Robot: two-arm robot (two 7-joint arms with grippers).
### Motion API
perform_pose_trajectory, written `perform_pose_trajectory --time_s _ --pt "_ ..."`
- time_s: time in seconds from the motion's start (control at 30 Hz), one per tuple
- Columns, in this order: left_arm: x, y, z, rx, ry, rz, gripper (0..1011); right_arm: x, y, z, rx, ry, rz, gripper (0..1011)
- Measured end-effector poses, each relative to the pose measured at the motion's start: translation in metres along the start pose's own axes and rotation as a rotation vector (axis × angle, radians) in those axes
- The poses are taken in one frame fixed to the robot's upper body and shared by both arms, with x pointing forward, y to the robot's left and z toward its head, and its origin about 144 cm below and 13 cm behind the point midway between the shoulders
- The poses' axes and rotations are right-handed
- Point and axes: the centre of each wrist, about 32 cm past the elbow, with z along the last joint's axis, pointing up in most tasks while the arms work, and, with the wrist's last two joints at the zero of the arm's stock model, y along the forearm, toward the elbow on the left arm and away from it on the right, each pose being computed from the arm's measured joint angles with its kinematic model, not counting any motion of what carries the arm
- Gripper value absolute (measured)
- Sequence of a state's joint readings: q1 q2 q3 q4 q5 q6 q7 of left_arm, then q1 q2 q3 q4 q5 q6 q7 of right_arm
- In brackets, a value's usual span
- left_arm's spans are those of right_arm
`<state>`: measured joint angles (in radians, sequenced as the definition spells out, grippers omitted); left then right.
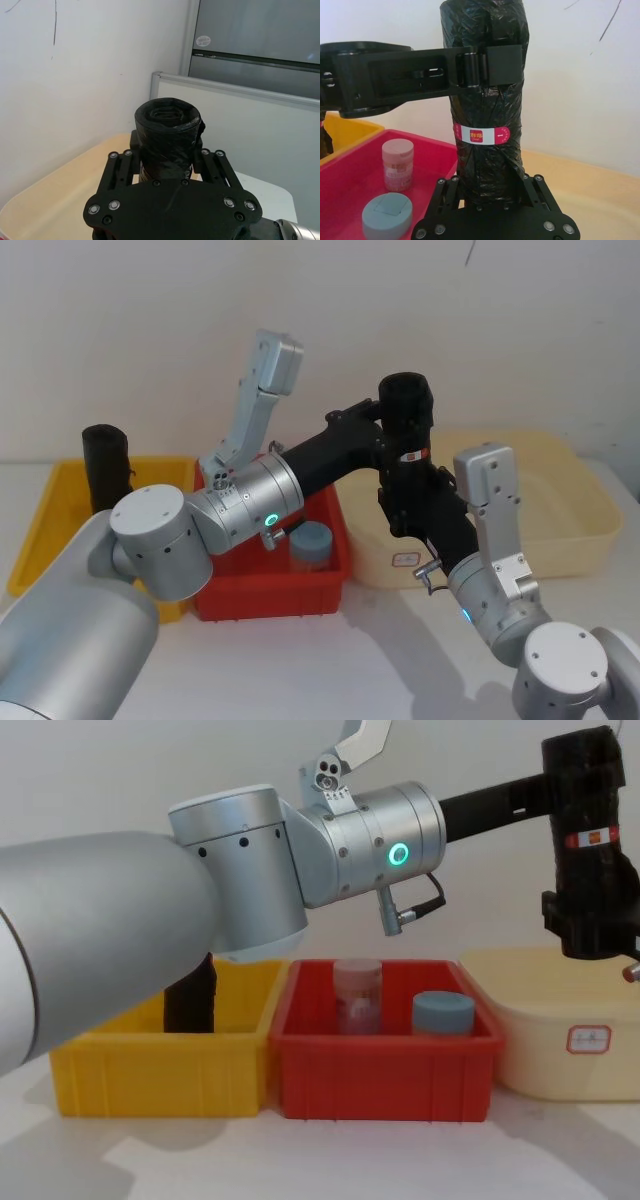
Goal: Pick up the garbage bag with the one hand and transfer it to the other hand.
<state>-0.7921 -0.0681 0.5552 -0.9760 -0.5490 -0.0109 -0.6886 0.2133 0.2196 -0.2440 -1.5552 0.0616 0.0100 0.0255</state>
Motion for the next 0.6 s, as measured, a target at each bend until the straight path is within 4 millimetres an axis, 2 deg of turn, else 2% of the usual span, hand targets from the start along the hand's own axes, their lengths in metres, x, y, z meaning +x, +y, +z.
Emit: perform_pose_trajectory --time_s 0.5,0.6 --pt "0.000 0.000 0.000 0.000 0.000 0.000 973 0.005 0.002 0.002 -0.016 0.018 -0.003 488" --pt "0.000 0.000 0.000 0.000 0.000 0.000 1002 0.011 0.008 0.002 -0.031 0.034 -0.011 488"
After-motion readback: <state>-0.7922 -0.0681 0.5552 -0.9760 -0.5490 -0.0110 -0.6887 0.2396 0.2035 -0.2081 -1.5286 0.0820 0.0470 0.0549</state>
